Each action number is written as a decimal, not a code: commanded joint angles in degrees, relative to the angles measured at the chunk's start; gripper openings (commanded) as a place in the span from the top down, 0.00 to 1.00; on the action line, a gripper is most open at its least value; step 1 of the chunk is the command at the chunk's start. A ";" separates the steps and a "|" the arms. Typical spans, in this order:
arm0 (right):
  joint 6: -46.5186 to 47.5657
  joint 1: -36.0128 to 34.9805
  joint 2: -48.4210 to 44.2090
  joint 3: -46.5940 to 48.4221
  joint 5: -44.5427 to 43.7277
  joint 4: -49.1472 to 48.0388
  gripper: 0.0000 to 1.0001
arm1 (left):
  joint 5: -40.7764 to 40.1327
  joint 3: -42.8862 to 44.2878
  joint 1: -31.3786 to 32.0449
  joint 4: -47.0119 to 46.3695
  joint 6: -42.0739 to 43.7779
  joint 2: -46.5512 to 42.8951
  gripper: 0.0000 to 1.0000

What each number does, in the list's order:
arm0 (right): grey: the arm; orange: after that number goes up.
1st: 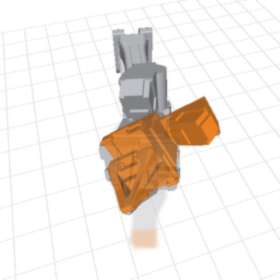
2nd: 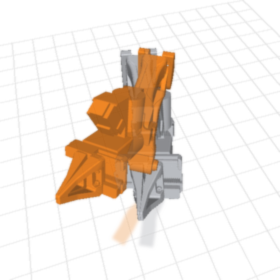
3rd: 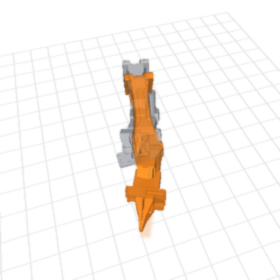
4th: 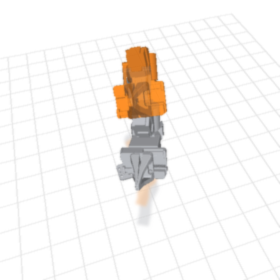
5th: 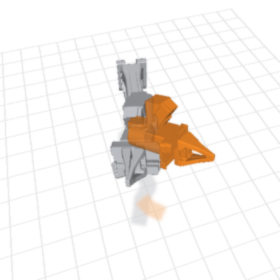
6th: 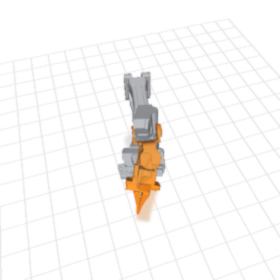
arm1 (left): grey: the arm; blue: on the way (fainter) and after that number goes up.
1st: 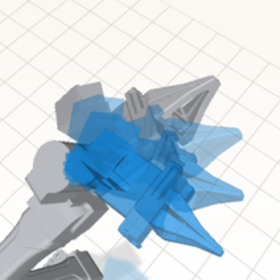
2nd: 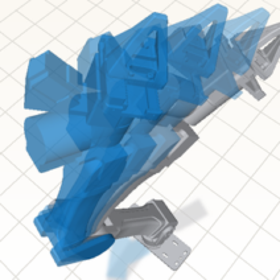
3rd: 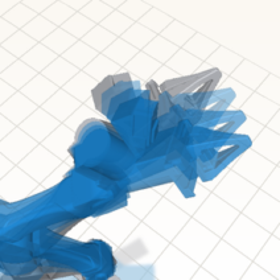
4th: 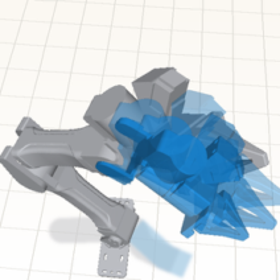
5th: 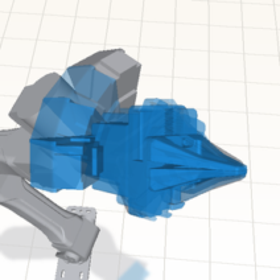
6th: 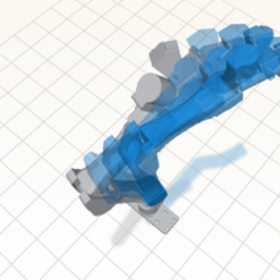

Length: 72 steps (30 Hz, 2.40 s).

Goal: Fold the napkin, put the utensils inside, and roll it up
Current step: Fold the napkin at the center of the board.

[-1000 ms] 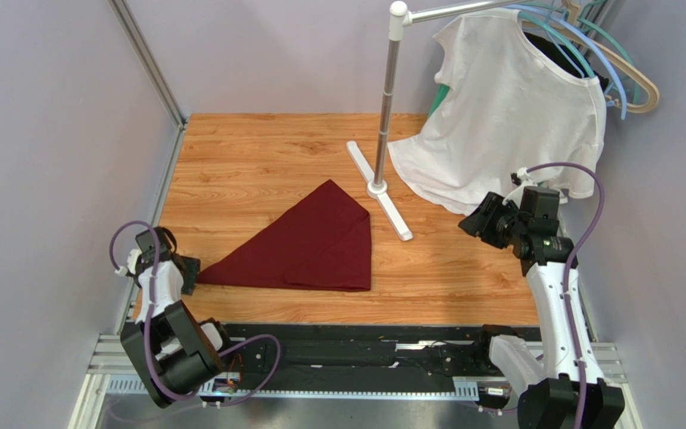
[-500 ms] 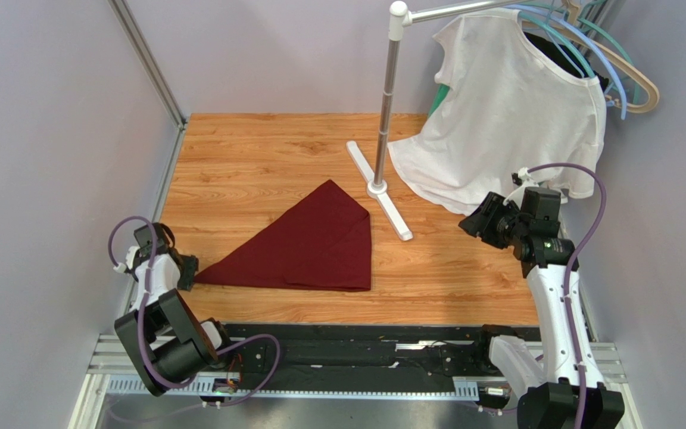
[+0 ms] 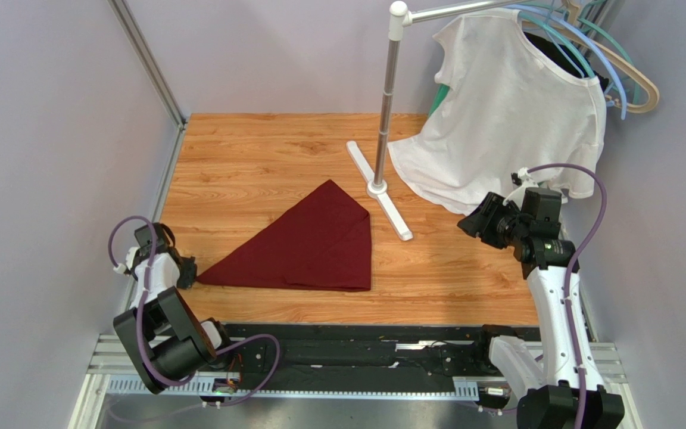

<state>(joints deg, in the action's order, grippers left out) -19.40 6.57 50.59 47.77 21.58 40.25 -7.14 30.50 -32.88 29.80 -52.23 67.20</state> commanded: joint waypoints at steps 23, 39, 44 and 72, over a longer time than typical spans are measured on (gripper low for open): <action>0.15 0.02 -2.42 0.13 3.29 -1.93 0.52 | 0.19 0.87 1.23 -0.09 4.15 -13.15 1.00; -0.38 0.02 -3.48 -1.01 3.64 -2.28 0.52 | 0.72 3.07 14.94 0.61 6.97 -20.17 1.00; -0.29 0.02 -3.74 -0.66 3.73 -2.11 0.52 | -0.07 4.30 22.94 0.34 6.79 -21.06 1.00; -0.11 0.02 -4.36 -1.10 1.88 -0.96 0.52 | -13.96 22.23 75.33 -5.28 -0.86 0.12 1.00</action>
<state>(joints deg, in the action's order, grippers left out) -19.64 6.57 46.92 46.68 24.08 40.07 -19.46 49.52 39.51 27.33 -52.66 64.53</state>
